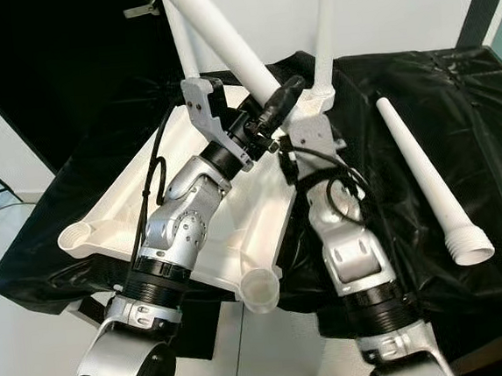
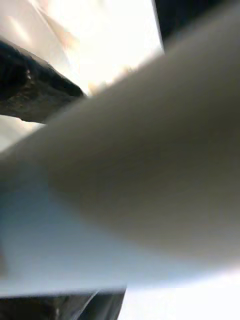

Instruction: Building children table

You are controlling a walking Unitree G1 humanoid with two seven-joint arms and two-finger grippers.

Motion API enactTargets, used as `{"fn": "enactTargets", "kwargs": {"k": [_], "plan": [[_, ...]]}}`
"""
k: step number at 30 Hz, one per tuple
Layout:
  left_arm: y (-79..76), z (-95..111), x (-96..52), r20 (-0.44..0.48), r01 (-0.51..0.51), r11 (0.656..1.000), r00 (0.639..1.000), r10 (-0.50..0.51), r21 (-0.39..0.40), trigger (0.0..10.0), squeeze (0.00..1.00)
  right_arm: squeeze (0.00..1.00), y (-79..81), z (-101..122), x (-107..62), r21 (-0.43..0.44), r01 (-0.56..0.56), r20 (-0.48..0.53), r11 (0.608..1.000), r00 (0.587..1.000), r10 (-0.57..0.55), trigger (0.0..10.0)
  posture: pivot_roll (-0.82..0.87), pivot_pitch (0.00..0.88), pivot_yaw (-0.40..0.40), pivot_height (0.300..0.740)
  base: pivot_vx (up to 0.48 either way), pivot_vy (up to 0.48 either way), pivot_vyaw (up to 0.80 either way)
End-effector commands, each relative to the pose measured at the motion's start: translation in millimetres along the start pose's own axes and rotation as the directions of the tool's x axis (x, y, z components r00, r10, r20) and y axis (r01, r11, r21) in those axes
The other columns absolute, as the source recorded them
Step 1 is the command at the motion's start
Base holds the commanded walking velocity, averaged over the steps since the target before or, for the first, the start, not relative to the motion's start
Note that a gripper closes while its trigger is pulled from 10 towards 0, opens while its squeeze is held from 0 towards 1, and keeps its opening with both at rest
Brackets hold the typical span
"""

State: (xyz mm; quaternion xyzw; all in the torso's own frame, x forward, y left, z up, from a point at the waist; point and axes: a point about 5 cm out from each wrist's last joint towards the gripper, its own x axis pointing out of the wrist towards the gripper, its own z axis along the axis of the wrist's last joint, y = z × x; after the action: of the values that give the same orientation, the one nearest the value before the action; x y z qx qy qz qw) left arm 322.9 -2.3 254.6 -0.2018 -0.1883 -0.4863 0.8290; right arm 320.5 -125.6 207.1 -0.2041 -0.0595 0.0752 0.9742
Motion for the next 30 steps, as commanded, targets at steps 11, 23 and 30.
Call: {"fn": "enactTargets", "kwargs": {"k": [11, 23, 30], "plan": [[-17.5, -2, 7.6, 0.017, 0.126, 0.991, 0.992, -0.126, -0.036, 0.0, 0.00, 0.00, -9.8, -31, -18.0, -0.122, -0.469, -0.212, 0.875, 0.873, 0.438, 5.5, -0.15, 0.000, 0.089, 0.740, 0.000, 0.000, 0.00], [-14.2, 0, 4.5, 0.013, 0.112, 0.993, 0.994, -0.111, -0.039, 9.8, 1.00, 0.00, -10.0, -28, -18.0, -0.107, -0.526, -0.233, 0.844, 0.838, 0.493, 0.0, -0.14, 0.000, 0.095, 0.740, 0.000, 0.000, 0.00], [-9.2, 1, 4.2, 0.042, 0.061, 0.994, 0.997, -0.058, -0.089, 10.0, 1.00, 0.00, -0.3, -27, -17.5, -0.083, -0.427, -0.202, 0.900, 0.892, 0.404, 0.0, -0.15, 0.000, 0.097, 0.740, 0.000, 0.000, 0.00]]}}
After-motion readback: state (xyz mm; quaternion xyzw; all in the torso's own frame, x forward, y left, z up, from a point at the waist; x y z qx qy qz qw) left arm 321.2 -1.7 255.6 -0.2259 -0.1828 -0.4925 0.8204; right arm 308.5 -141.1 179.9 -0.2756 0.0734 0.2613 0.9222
